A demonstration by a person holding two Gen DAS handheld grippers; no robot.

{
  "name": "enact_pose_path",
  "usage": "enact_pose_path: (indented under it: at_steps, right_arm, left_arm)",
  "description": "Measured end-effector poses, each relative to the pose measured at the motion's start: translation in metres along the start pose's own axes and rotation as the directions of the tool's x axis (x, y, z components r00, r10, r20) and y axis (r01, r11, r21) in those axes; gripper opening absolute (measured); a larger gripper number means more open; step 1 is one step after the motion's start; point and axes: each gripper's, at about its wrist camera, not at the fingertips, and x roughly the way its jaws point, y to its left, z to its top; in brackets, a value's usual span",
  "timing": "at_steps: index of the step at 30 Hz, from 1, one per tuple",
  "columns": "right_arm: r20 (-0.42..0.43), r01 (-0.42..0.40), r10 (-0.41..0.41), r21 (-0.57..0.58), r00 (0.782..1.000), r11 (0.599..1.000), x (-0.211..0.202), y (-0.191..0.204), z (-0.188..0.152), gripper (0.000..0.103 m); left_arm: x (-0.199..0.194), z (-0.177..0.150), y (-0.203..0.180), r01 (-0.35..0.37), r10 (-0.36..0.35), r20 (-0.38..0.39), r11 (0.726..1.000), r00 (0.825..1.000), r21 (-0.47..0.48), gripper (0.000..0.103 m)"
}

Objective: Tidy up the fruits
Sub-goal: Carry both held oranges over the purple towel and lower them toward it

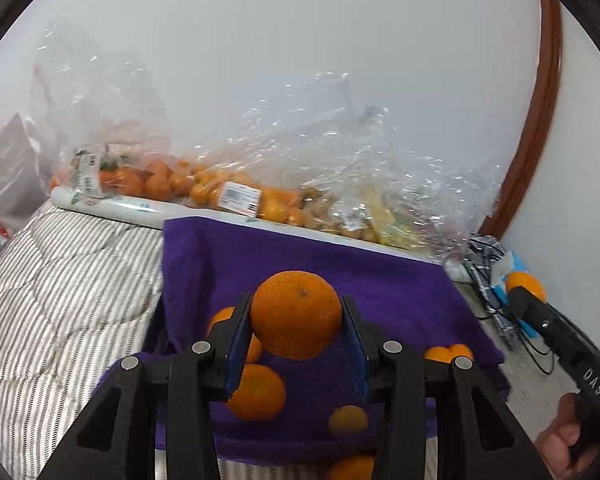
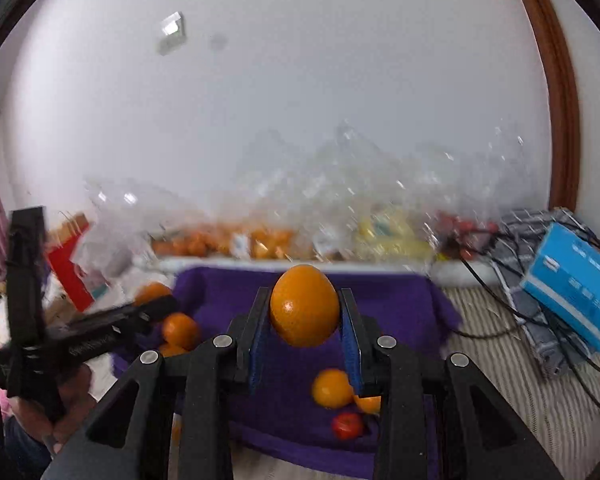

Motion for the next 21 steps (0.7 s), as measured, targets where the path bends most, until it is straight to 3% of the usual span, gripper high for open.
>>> enact_pose_path:
  at_steps: [4, 9, 15, 21]
  right_arm:
    - [-0.024, -0.024, 0.025, 0.047, 0.999, 0.999, 0.006, -0.009, -0.004, 0.033]
    - [-0.115, -0.066, 0.07, 0.035, 0.991, 0.997, 0.028, -0.004, -0.017, 0.033]
    - [-0.254, -0.136, 0.124, -0.028, 0.959, 0.99, 0.051, 0.011, -0.035, 0.033]
    - [-0.322, -0.157, 0.127, -0.071, 0.938, 0.985, 0.057, 0.013, -0.043, 0.033]
  left_arm:
    - [0.003, -0.001, 0.008, 0.006, -0.006, 0.018, 1.0, 1.0, -0.018, 0.04]
    - [0.012, -0.003, 0.017, 0.01, -0.01, 0.002, 0.998, 1.0, -0.057, 0.04]
    - [0.016, -0.005, 0.023, 0.033, -0.034, -0.004, 0.995, 0.999, -0.099, 0.04]
    - [0.018, -0.005, 0.029, 0.071, -0.074, -0.021, 0.987, 0.997, -0.145, 0.04]
